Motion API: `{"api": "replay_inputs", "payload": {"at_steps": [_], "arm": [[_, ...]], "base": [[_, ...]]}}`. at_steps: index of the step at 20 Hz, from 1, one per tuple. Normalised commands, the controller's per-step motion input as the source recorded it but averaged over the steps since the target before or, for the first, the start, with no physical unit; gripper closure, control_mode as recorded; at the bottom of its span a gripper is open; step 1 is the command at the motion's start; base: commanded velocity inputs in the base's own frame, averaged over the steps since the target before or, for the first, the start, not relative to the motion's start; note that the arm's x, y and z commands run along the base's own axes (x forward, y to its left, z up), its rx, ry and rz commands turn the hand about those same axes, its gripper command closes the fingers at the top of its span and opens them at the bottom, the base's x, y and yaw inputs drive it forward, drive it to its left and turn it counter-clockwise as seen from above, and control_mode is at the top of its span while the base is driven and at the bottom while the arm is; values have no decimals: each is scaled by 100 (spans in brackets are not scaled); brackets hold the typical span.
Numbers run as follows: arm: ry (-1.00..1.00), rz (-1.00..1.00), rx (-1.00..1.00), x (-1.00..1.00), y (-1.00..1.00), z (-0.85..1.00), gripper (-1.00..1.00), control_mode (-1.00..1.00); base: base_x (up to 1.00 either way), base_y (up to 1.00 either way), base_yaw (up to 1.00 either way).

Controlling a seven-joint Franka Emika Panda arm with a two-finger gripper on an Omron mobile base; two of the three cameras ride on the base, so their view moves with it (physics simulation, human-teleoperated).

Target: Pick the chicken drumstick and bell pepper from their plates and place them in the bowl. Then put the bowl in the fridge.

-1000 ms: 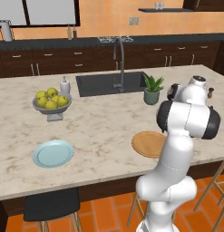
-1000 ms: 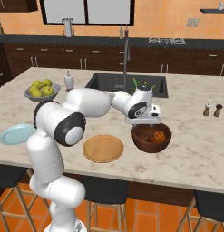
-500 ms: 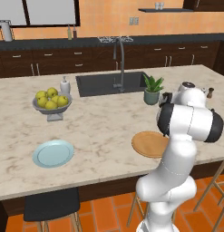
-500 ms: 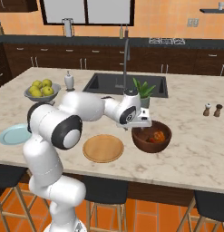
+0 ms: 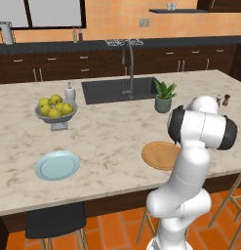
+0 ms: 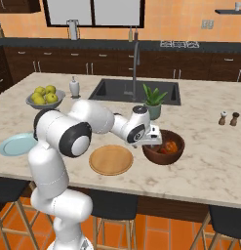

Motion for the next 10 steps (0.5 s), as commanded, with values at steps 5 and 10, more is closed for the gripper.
{"api": "replay_inputs", "payload": {"at_steps": [5,10], "arm": [[0,0,0,0,0,-13,100,-100],[0,0,0,0,0,0,100,-100]], "base": [[0,0,0],[0,0,0]]}}
